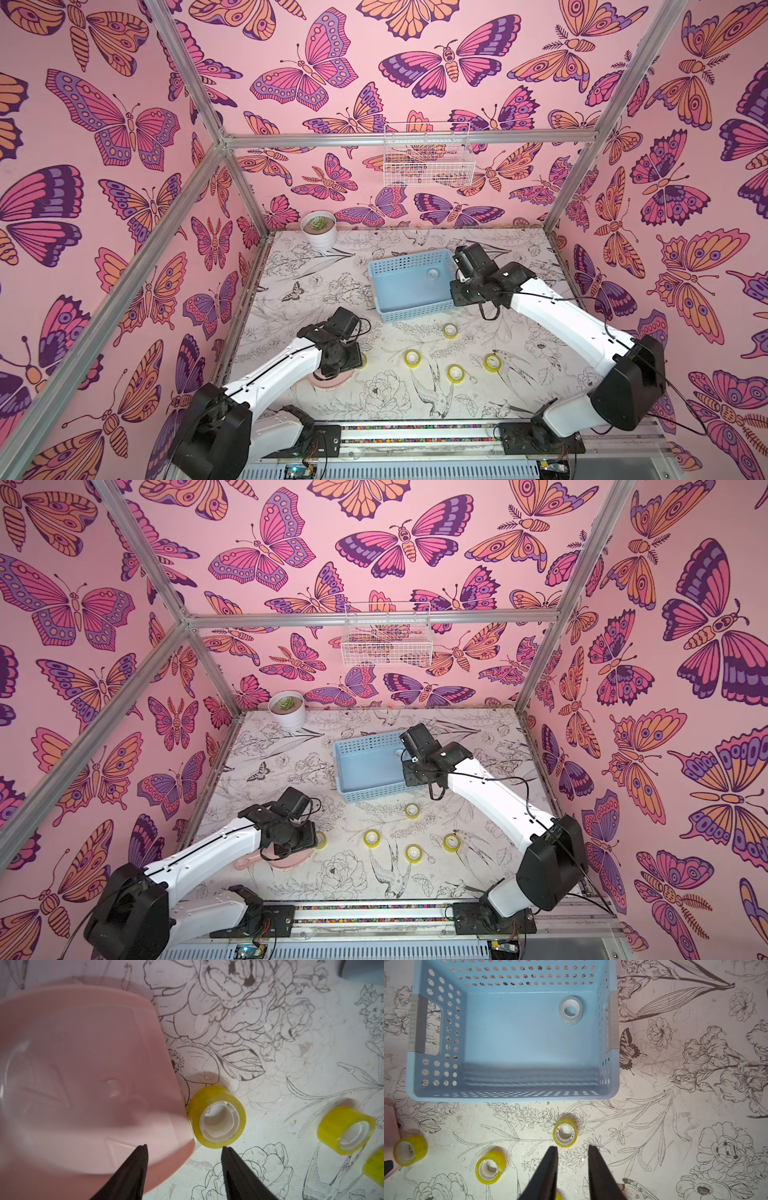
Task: Put the transparent tape into the storage box
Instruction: Pick up the tape from the center of the board.
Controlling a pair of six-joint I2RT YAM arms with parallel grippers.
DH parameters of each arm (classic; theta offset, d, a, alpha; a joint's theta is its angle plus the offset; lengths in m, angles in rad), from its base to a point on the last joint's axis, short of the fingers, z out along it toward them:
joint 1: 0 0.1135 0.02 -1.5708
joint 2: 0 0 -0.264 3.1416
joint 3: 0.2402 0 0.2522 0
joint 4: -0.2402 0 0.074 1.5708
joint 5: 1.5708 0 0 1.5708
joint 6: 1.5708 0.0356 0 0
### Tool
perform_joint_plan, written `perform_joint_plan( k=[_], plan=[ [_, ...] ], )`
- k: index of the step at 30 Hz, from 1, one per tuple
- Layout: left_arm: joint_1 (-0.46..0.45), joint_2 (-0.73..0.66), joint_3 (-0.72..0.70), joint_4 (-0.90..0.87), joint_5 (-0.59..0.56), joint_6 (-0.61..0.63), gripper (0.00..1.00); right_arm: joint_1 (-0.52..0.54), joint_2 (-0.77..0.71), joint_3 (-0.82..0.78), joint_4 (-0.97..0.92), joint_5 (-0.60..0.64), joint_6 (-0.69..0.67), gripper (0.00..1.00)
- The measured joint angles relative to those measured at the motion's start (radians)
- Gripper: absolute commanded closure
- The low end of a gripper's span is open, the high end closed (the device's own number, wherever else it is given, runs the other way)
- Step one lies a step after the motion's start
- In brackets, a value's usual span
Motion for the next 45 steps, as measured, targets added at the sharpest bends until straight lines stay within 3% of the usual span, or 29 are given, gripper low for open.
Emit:
perform_joint_plan(
  k=[11, 20, 30, 39, 45],
  plan=[
    [-0.014, 0.14, 0.038, 0.062, -0.029, 0.005, 0.51, 0.0, 0.0, 0.002, 0.0, 0.013, 0.0, 0.71],
    [-0.043, 0.179, 0.068, 0.082, -0.056, 0.011, 0.69, 0.0, 0.002, 0.002, 0.0, 0.019, 0.0, 0.73],
    [-0.072, 0.226, 0.08, 0.087, -0.065, 0.012, 0.73, 0.0, 0.002, 0.002, 0.0, 0.026, 0.003, 0.74],
    [-0.076, 0.24, 0.087, 0.089, -0.075, 0.013, 1.0, 0.0, 0.001, 0.002, 0.0, 0.034, 0.012, 0.76],
    [-0.077, 0.229, 0.114, 0.072, -0.076, 0.016, 1.0, 0.0, 0.001, 0.002, -0.001, 0.038, 0.013, 0.76]
  ],
)
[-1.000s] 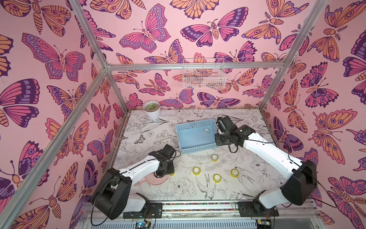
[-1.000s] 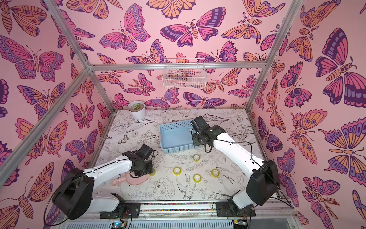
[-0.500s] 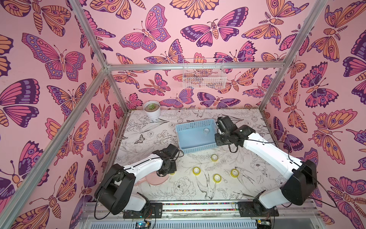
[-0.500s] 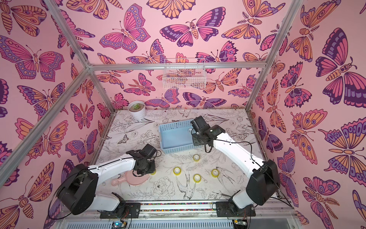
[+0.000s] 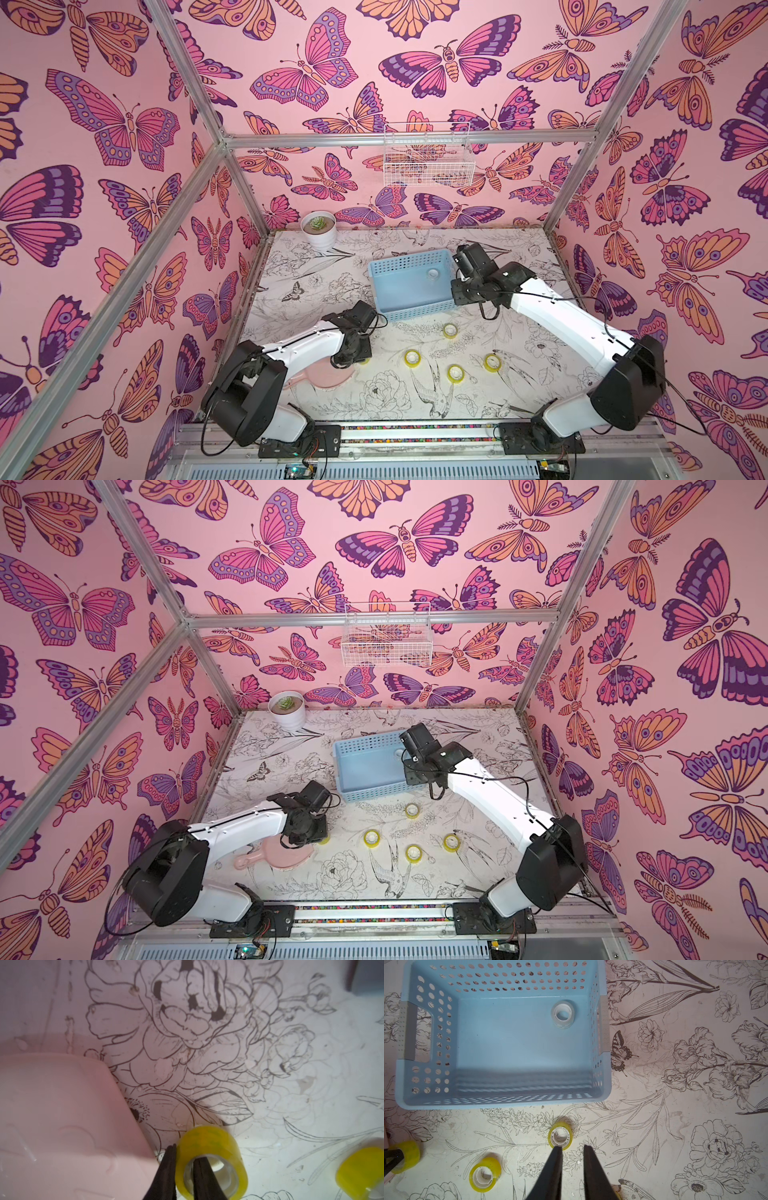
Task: Put the transparent tape into the storage box
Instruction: Pick up the tape from the center of the board, then place the tape in the storage box.
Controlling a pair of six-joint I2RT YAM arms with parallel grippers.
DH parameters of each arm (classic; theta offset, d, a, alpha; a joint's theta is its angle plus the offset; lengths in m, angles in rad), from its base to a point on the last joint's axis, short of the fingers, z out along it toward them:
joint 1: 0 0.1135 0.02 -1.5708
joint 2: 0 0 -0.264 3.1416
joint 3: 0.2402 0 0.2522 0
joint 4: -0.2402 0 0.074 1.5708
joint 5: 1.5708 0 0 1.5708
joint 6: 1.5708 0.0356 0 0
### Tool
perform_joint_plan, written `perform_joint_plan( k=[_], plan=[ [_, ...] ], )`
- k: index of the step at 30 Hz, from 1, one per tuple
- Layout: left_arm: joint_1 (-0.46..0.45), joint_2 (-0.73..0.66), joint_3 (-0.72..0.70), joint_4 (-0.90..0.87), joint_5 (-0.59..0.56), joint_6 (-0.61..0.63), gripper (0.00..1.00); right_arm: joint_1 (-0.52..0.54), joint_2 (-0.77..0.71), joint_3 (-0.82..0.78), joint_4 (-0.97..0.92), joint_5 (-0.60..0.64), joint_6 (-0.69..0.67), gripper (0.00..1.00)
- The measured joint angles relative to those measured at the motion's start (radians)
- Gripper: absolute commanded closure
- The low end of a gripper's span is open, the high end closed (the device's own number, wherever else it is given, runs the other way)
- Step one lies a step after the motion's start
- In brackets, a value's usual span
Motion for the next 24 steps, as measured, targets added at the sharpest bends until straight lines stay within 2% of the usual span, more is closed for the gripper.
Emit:
perform_joint_plan(
  k=[6, 14, 18, 24],
  plan=[
    [0.0, -0.058, 0.141, -0.092, -0.023, 0.029, 1.0, 0.0, 0.0, 0.01, -0.001, 0.015, -0.001, 0.77],
    [0.0, -0.069, 0.414, -0.206, -0.068, 0.1, 1.0, 0.0, 0.0, 0.031, 0.001, 0.032, -0.001, 0.76],
    [0.0, -0.017, 0.546, -0.235, -0.082, 0.136, 1.0, 0.0, 0.0, 0.031, 0.001, 0.042, -0.001, 0.74],
    [0.0, 0.162, 0.741, -0.241, -0.089, 0.197, 1.0, -0.003, 0.0, 0.031, 0.009, 0.049, -0.001, 0.67]
  ],
)
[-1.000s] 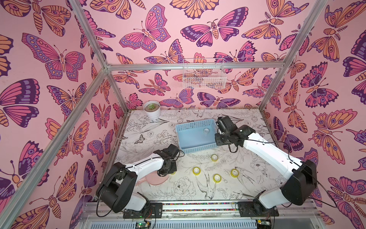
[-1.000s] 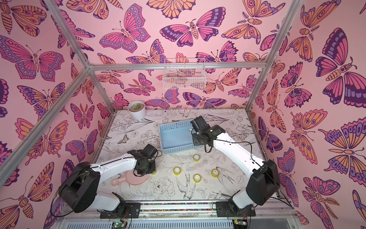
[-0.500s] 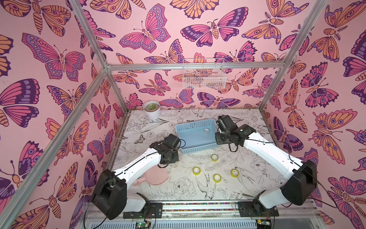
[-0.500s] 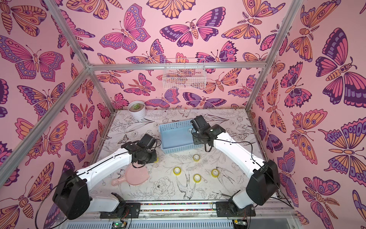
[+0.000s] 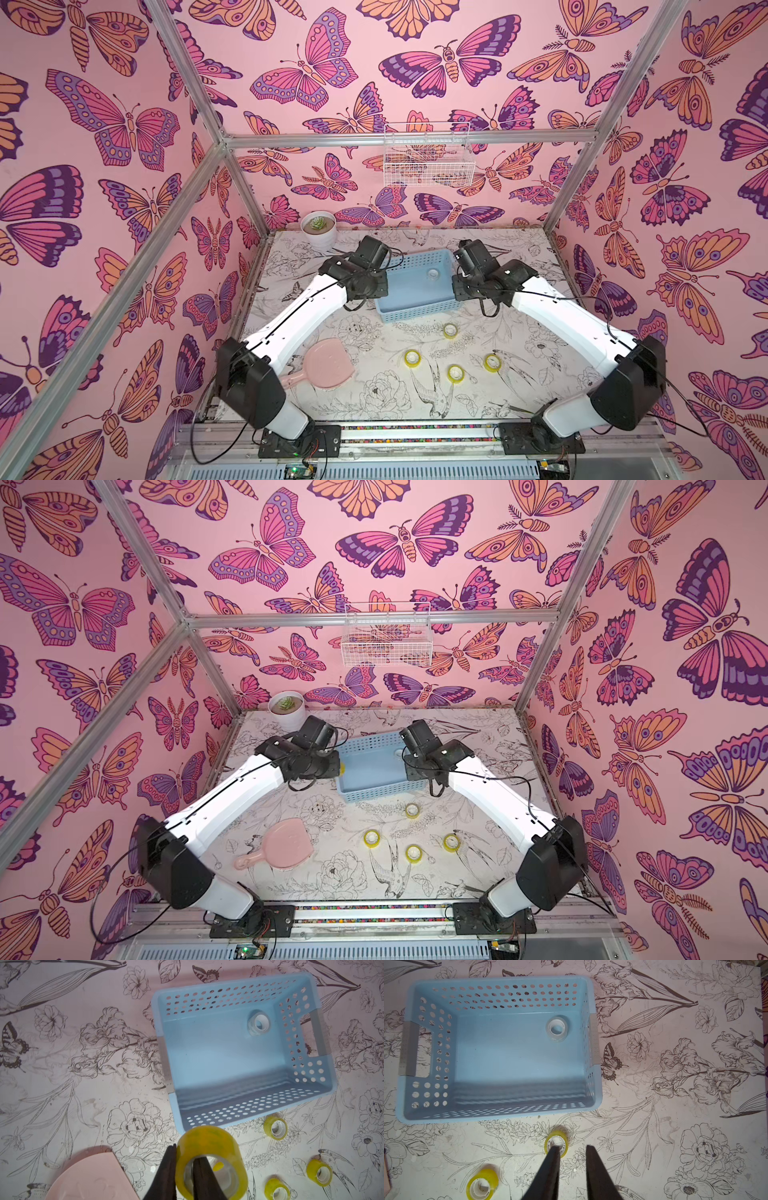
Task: Put the transparent tape into the storage box
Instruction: Place the tape in the storage box.
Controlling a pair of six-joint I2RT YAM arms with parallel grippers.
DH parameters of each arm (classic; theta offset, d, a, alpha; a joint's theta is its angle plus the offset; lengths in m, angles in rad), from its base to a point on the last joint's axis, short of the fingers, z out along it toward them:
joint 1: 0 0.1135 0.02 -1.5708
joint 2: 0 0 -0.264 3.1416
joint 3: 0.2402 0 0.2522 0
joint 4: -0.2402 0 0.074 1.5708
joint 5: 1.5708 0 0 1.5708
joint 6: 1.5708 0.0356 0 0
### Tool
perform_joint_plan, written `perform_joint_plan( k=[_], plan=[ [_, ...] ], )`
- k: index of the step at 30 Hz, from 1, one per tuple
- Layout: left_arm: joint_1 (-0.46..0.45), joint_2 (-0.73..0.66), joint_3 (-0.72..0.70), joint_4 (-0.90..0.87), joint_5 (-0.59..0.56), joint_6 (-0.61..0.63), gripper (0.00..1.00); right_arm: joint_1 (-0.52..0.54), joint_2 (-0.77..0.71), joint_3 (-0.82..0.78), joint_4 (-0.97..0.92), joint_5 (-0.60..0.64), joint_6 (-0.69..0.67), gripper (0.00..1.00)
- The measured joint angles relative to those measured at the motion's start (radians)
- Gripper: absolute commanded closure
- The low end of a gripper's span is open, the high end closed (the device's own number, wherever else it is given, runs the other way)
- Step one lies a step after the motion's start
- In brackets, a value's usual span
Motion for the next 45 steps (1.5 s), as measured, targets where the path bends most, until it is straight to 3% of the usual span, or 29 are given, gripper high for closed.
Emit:
perform_joint_plan(
  k=[2, 4, 10, 27, 45],
  plan=[
    [0.0, 0.065, 0.053, 0.0, 0.0, 0.013, 1.0, -0.002, 0.0, 0.0, 0.002, 0.002, -0.001, 0.62],
    [0.0, 0.135, 0.106, -0.003, 0.001, 0.027, 1.0, -0.005, 0.0, 0.001, 0.005, 0.002, 0.001, 0.5],
    [0.006, 0.307, 0.249, -0.012, 0.022, 0.056, 1.0, -0.027, -0.004, 0.003, 0.007, 0.003, -0.005, 0.4],
    [0.013, 0.65, 0.57, -0.016, 0.137, 0.072, 1.0, -0.139, -0.049, -0.018, 0.022, -0.045, -0.022, 0.4],
    [-0.02, 0.864, 0.742, -0.019, 0.109, 0.057, 1.0, -0.166, -0.026, -0.052, 0.052, -0.104, -0.028, 0.4]
  ],
)
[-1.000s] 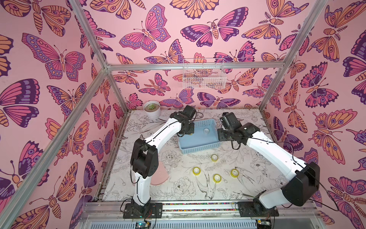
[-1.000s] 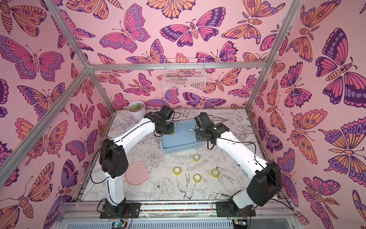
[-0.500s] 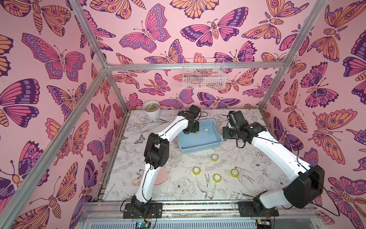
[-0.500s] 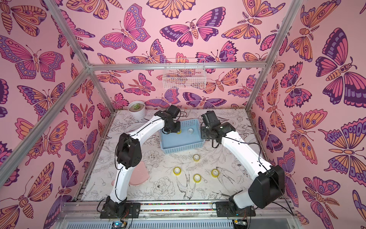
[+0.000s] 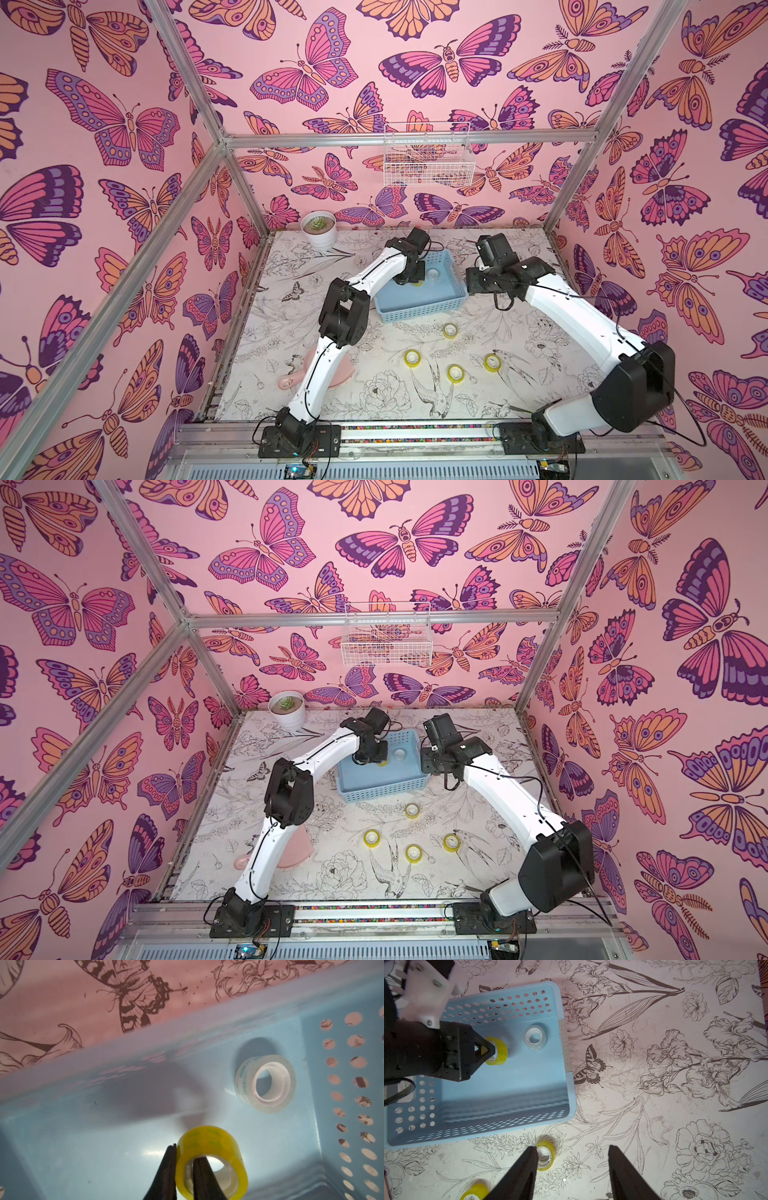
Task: Put the transparent tape into the storage box
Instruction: Place the tape in the storage box.
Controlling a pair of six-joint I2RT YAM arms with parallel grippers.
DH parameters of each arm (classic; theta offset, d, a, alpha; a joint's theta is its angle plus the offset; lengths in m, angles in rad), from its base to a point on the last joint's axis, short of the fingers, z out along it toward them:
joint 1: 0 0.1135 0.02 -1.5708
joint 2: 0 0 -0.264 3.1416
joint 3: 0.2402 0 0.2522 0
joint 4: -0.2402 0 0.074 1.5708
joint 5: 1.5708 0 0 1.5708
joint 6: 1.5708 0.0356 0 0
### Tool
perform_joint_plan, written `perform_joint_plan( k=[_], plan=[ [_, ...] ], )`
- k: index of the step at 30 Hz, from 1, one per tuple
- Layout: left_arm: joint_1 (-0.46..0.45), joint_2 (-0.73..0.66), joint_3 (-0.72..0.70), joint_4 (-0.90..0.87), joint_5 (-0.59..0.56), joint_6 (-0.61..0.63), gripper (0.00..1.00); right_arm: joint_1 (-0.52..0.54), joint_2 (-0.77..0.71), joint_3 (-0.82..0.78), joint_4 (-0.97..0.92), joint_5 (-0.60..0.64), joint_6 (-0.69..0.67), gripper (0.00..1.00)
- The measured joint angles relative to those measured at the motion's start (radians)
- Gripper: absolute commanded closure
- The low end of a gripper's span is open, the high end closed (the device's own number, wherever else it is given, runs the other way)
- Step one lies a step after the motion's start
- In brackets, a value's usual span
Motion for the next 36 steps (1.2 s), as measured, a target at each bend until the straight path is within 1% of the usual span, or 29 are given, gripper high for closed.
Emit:
perform_joint_plan(
  k=[6, 13, 19, 21, 24, 36],
  plan=[
    [-0.002, 0.043, 0.057, 0.002, -0.008, 0.0, 1.0, -0.002, 0.007, -0.002, 0.011, -0.01, 0.0, 0.4],
    [-0.002, 0.081, 0.072, 0.002, -0.012, 0.0, 0.95, -0.006, 0.021, -0.003, 0.015, -0.018, 0.0, 0.4],
    [-0.002, 0.084, 0.077, 0.002, -0.015, 0.0, 0.75, -0.007, 0.031, -0.003, 0.015, -0.026, 0.0, 0.4],
    [-0.002, 0.084, 0.078, 0.002, -0.018, -0.003, 0.66, -0.007, 0.032, -0.003, 0.015, -0.029, 0.0, 0.4],
    [-0.002, 0.084, 0.079, 0.003, -0.019, -0.006, 0.62, -0.007, 0.032, -0.003, 0.015, -0.031, 0.0, 0.4],
    [-0.002, 0.076, 0.078, 0.003, -0.026, -0.005, 0.59, -0.007, 0.032, -0.003, 0.015, -0.05, 0.0, 0.4]
  ],
)
